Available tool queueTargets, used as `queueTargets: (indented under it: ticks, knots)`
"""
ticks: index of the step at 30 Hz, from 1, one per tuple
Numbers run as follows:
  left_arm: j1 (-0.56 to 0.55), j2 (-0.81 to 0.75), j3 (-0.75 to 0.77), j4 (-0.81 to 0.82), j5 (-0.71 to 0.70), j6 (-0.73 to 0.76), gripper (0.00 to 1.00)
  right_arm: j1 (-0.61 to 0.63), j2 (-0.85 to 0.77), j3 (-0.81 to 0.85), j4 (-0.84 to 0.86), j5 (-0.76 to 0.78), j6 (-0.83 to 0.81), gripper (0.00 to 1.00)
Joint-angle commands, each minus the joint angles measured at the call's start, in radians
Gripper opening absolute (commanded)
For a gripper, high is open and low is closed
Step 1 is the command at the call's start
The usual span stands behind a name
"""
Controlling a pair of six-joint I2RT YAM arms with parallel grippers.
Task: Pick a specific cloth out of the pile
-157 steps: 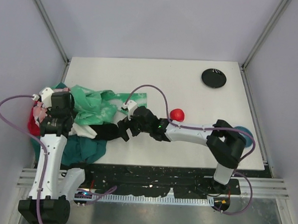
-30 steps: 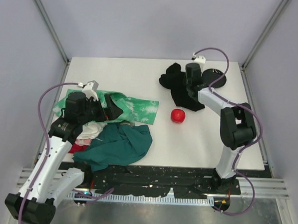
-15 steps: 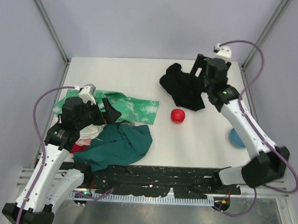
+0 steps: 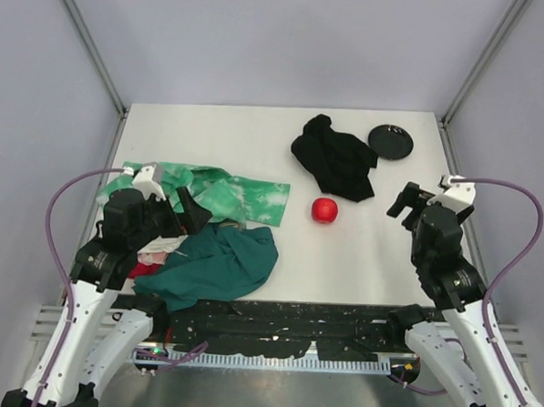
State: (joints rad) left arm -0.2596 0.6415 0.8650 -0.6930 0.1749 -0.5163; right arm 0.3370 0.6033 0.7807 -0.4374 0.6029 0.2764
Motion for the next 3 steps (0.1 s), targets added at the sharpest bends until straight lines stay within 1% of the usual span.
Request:
queueTargets:
  ticks: [1,3]
  knots:
    - [-0.001,-0.039,-0.011,-0.026,-0.028,-0.016,1.00,-0.001,-0.074,-0.005,-0.014,0.041,0.018,0.95]
    - [-0.001,-0.055,-0.018,-0.026,-0.040,-0.022,1.00,0.002,-0.079,-0.008,-0.008,0.012,0.018,0.95]
